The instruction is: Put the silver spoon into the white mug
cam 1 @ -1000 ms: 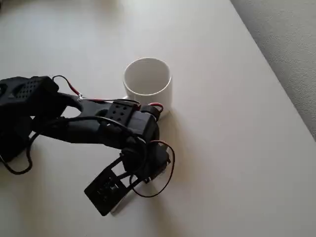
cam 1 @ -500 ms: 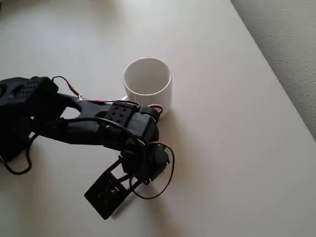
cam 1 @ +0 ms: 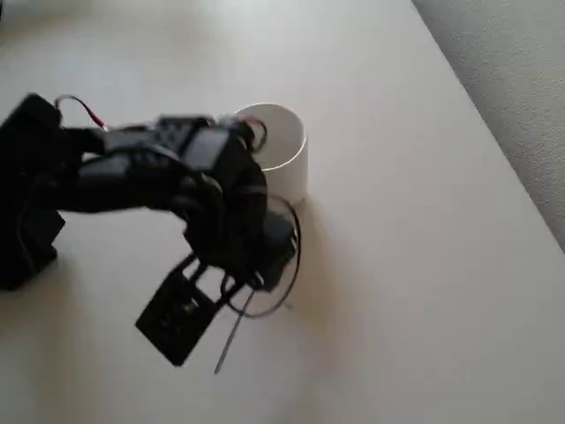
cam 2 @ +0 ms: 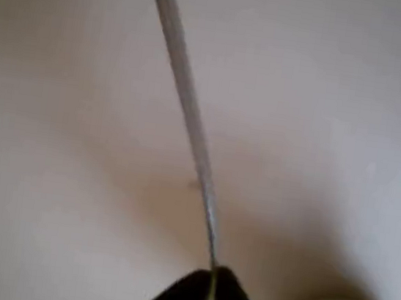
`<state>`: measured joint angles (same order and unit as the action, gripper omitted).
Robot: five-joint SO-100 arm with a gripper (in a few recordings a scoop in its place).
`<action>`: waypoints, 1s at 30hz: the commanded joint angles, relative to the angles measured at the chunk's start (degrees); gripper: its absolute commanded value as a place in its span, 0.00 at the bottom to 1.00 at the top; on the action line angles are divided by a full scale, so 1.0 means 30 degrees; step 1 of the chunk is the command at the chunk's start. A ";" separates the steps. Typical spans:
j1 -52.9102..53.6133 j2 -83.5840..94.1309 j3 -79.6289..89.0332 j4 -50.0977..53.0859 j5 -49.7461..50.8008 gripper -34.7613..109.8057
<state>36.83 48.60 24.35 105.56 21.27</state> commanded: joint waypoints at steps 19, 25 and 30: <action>-0.5420 1.0576 0.5068 0.0234 -0.0352 0.23; -0.5654 0.9287 0.5420 0.0205 -0.0352 0.23; -0.5918 0.8115 0.5508 0.0205 -0.0264 0.23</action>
<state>20.21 73.65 40.78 106.44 20.92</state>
